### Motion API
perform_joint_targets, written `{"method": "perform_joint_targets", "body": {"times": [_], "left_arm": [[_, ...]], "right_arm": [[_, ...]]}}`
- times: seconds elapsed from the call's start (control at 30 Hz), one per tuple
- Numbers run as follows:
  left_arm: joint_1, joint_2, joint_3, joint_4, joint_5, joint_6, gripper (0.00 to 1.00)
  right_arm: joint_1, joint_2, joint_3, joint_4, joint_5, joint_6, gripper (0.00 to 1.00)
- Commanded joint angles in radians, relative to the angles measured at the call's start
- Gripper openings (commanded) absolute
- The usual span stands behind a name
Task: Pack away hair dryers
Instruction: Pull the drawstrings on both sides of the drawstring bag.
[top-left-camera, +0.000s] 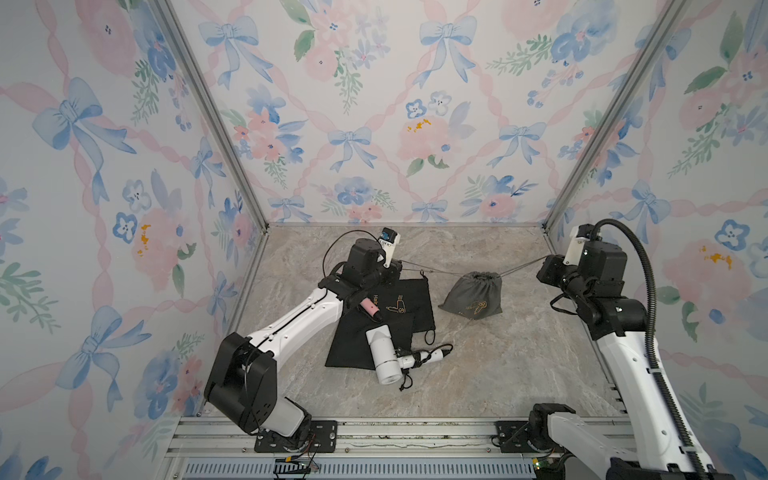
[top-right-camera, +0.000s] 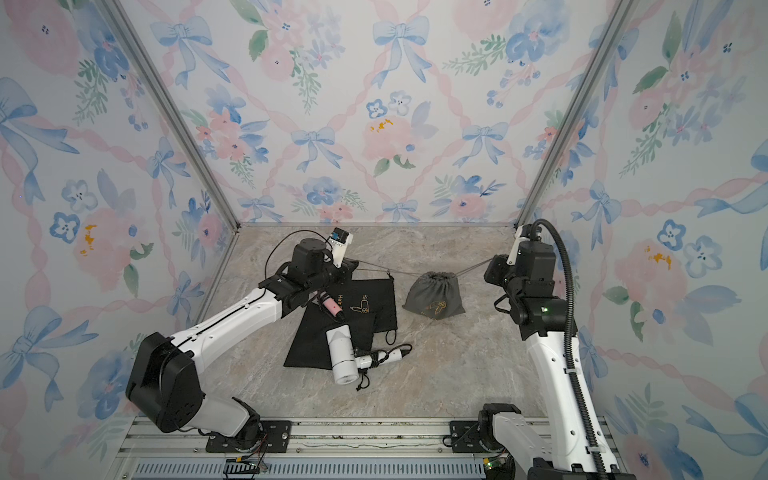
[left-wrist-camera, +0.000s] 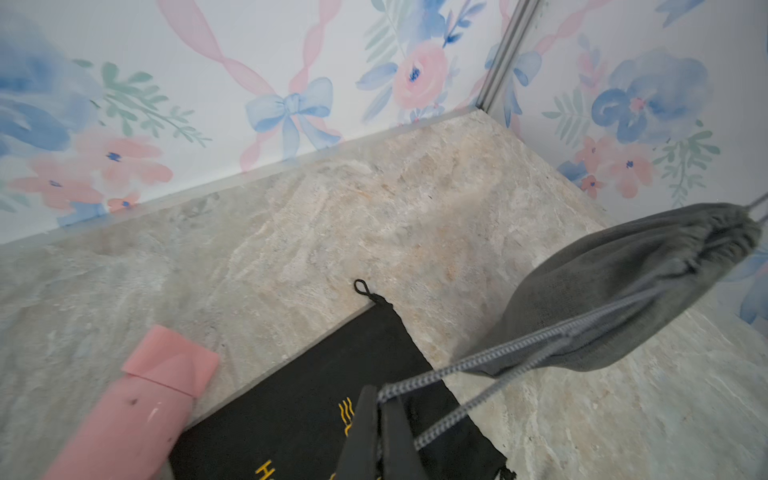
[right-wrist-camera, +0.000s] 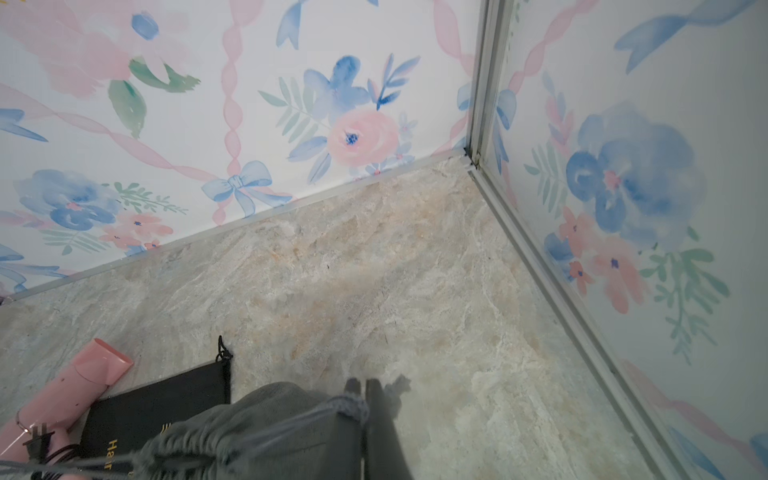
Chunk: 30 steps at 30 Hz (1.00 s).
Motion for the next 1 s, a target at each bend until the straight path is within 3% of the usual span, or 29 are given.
{"method": "perform_joint_targets", "body": {"times": [0.0,0.17,0.27,0.47,0.7,0.97], "left_arm": [[0.122,-0.086,0.009,0.029,-0.031,-0.01,0.0],[0.186,-0.133,0.081,0.029,0.004,-0.018,0.0],[0.163,-0.089,0.11,0.03,0.052,-0.046,0.0],[0.083,-0.042,0.154,0.029,0.001,-0.019,0.0],[0.227,-0.078,0.146,0.01,0.007,-0.011,0.0],[0.412,-0.024,0.162,-0.003,0.065,-0.048,0.0]], "right_arm": [[-0.06,0.01,0.155,-0.002,0.062,-0.035,0.0],[-0.091,0.009,0.169,-0.007,0.011,-0.019,0.0],[-0.064,0.014,0.13,0.007,-0.041,0.02,0.0],[0.04,0.063,0.163,-0.002,0.002,-0.013,0.0],[-0.054,0.102,0.174,-0.046,0.066,-0.064,0.0],[-0.223,0.171,0.178,-0.02,-0.017,-0.015,0.0]]}}
